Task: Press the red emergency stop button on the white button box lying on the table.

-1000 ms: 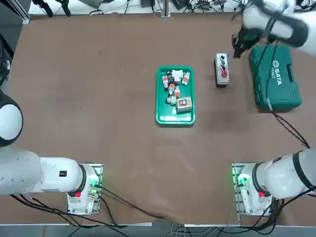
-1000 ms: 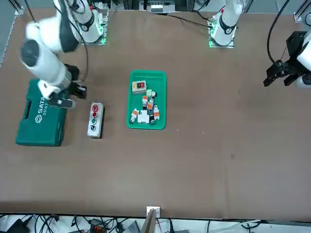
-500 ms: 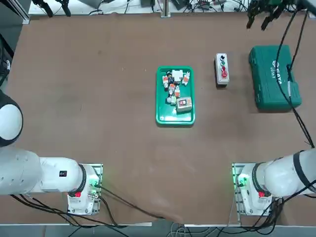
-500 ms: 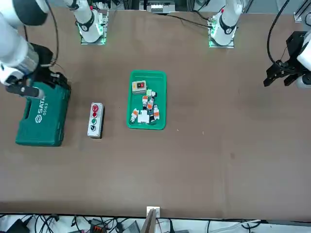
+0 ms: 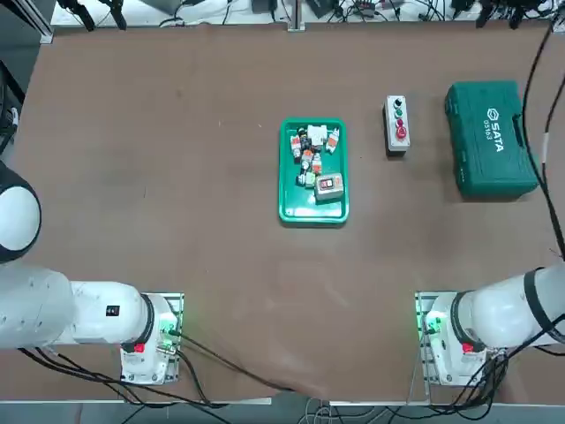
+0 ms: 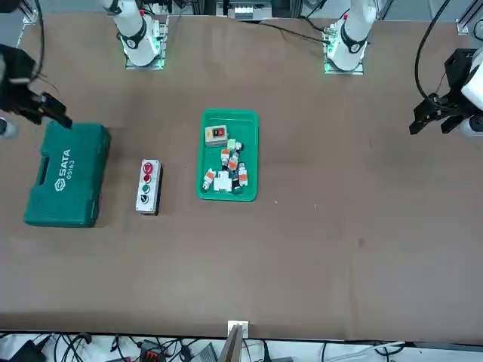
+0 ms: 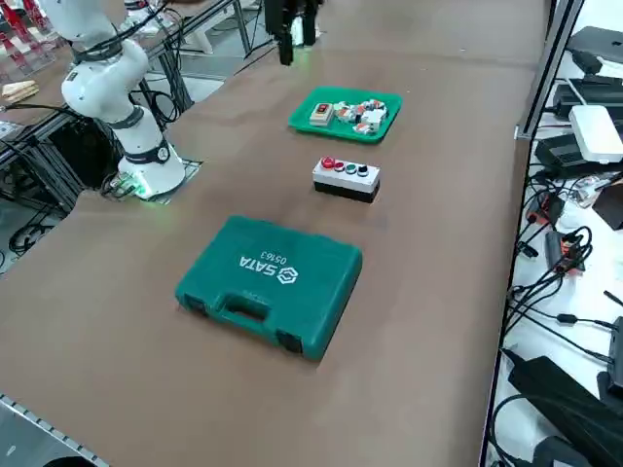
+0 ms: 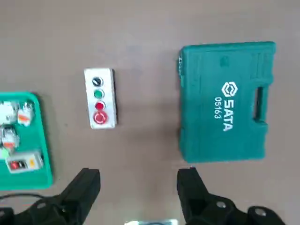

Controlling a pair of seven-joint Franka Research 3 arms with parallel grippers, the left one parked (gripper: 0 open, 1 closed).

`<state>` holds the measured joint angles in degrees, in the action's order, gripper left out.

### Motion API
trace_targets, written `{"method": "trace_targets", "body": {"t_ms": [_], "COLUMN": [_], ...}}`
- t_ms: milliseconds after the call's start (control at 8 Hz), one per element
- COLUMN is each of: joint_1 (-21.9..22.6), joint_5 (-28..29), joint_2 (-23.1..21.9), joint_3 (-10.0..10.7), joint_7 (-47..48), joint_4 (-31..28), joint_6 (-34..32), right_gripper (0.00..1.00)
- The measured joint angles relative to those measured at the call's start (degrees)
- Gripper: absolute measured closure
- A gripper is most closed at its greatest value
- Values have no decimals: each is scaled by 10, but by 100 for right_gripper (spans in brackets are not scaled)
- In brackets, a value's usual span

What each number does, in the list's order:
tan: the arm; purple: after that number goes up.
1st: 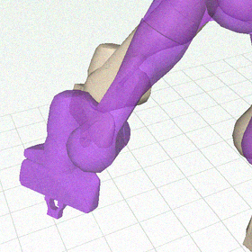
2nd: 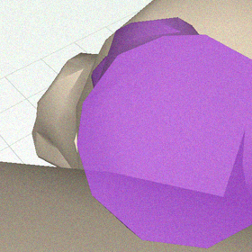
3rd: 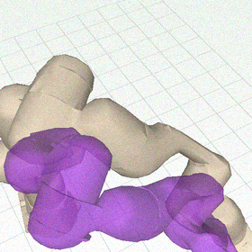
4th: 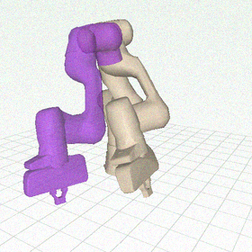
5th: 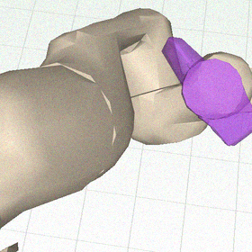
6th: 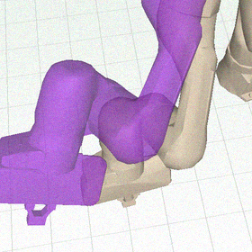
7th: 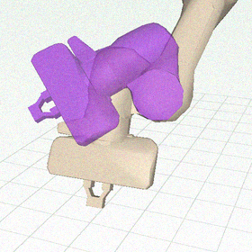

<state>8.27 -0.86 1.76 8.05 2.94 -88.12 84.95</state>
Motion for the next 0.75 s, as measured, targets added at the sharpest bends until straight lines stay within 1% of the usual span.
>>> {"method": "trace_targets", "body": {"t_ms": [125, 250, 375, 500, 625, 750], "joint_1": [-2, -24, -68, -99, -108, -108], "joint_5": [0, 0, 0, 0, 0, 0], "joint_2": [0, 0, -1, -4, -12, -21], "joint_3": [-4, -29, -76, -108, -118, -119], "joint_7": [-10, -11, -11, -10, -11, -11], "joint_4": [0, -2, -6, -15, -27, -39], "joint_6": [-4, -7, -8, 0, 11, 19], "right_gripper": [0, 0, 0, 0, 0, 0]}}
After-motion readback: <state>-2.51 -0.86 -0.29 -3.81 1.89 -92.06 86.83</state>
